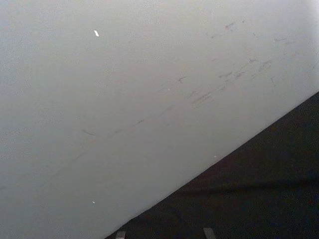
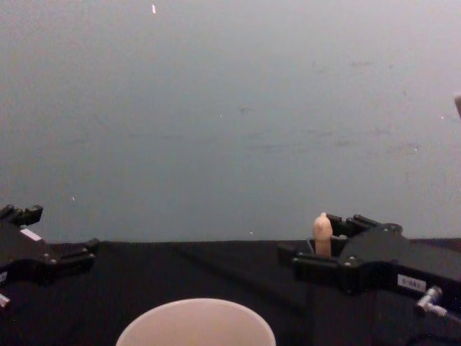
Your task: Pick up the stirring spoon with one hand, stir inside the cup, then place it back in its original position.
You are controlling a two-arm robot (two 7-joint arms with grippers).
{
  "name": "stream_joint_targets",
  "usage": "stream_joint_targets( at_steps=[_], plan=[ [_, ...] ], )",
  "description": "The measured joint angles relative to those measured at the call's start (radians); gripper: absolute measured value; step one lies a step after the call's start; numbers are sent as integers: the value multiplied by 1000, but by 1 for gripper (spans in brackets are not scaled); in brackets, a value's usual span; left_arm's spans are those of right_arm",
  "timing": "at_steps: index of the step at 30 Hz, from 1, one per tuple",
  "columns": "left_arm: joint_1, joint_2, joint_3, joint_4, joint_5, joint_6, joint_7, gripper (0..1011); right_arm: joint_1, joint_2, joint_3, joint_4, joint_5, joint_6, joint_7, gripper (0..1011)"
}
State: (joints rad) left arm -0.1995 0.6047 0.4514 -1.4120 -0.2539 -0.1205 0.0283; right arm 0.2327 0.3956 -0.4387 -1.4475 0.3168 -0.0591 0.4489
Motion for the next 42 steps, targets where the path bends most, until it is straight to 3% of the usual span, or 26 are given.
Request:
stream_joint_targets(
  at_steps=[12, 25, 28, 42],
  plan=[
    [0, 0, 0, 0, 0, 0, 0, 1001, -1, 1, 0, -1, 2, 0, 0, 651],
    [0, 0, 0, 0, 0, 0, 0, 1001, -1, 2, 0, -2, 3, 0, -1, 199],
    [0, 0, 0, 0, 0, 0, 0, 1001, -1, 2, 0, -2, 3, 0, -1, 161],
    [0, 0, 0, 0, 0, 0, 0, 1002, -8, 1, 11, -9, -4, -11, -1, 161]
  ],
)
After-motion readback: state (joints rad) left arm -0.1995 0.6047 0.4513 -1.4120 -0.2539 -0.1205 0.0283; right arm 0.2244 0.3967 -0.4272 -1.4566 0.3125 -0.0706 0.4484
